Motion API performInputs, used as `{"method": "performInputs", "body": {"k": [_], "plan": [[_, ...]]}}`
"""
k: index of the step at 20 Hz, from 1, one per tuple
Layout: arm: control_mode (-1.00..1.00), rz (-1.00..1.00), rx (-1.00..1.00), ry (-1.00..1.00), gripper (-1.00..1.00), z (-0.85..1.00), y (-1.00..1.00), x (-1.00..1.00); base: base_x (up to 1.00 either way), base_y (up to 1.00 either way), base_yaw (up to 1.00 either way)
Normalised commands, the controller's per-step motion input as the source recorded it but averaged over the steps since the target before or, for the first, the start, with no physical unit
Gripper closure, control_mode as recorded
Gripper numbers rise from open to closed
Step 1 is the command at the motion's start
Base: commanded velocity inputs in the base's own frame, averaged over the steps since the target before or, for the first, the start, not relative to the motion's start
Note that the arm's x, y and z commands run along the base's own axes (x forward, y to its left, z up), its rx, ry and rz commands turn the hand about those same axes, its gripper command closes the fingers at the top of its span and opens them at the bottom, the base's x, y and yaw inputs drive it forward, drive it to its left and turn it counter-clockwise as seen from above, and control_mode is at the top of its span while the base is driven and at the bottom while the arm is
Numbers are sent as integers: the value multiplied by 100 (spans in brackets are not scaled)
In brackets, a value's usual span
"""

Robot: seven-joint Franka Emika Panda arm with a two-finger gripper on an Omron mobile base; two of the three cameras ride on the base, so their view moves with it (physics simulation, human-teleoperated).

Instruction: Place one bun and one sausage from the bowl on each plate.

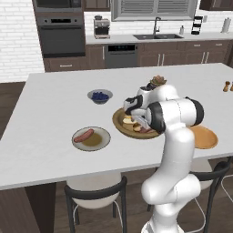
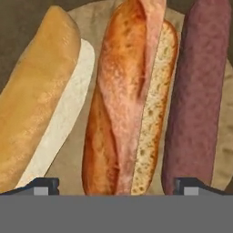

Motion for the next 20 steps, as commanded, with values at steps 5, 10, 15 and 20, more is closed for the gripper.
{"method": "performInputs", "body": {"k": [5,10,15,20], "plan": [[-100,0,-3,0,100,-35,0,11,0,0,0],[-100,0,0,1,100,-10,0,7,0,0,0],[-100,0,0,1,100,0,-1,-14,0,0,0],[-100,0,4,-9,100,67,17,-60,0,0,0]]}}
